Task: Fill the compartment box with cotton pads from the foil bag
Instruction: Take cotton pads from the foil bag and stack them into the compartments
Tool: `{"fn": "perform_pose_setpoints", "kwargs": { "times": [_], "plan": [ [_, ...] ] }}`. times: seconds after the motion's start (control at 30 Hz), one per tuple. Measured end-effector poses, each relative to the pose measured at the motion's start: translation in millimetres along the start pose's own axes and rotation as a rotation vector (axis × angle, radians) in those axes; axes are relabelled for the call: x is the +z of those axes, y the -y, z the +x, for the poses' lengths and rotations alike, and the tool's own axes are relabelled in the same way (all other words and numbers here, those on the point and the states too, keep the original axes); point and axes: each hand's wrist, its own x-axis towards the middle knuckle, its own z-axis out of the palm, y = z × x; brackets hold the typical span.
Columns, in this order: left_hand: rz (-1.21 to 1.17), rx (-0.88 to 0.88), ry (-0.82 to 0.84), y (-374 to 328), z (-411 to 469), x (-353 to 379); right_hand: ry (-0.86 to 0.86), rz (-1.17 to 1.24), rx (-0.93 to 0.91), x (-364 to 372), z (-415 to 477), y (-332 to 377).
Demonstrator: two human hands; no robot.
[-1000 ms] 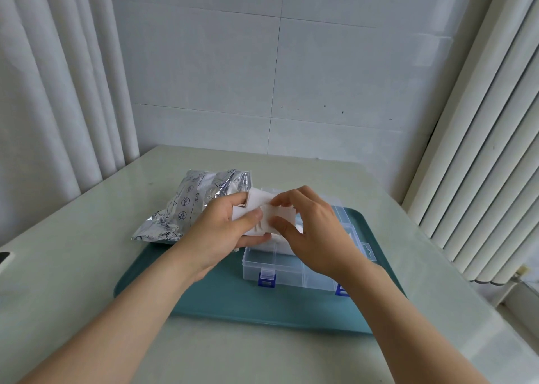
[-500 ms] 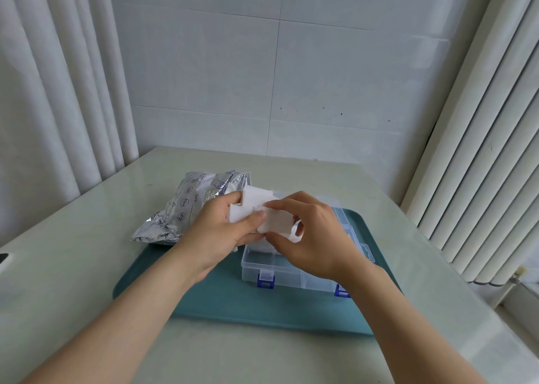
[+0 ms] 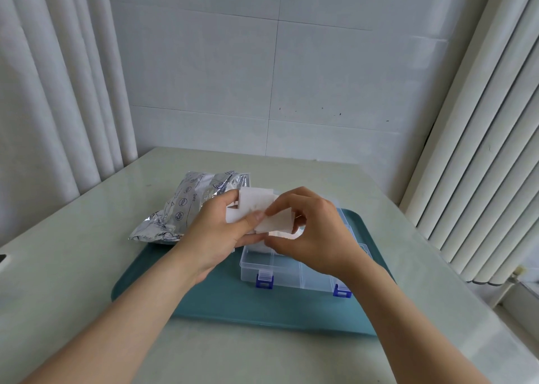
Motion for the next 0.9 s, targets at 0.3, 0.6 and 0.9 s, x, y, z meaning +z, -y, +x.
{"fn": "perform_pose_setpoints", "kwargs": {
  "times": [0.3, 0.6, 0.9],
  "plan": [
    [-0.016, -0.042, 0.017, -0.2, 0.3, 1.9, -0.011, -0.091, -0.004, -0.3, -1.0, -1.2],
    [-0.012, -0.014, 0.018, 0.9, 0.1, 1.7, 0.035, -0.091, 0.014, 1.8, -1.5, 3.3],
    [-0.063, 0.036, -0.060, 1.4, 0.1, 2.7, 0.017, 0.059, 0.068, -0.1, -0.4, 7.4]
  ]
}}
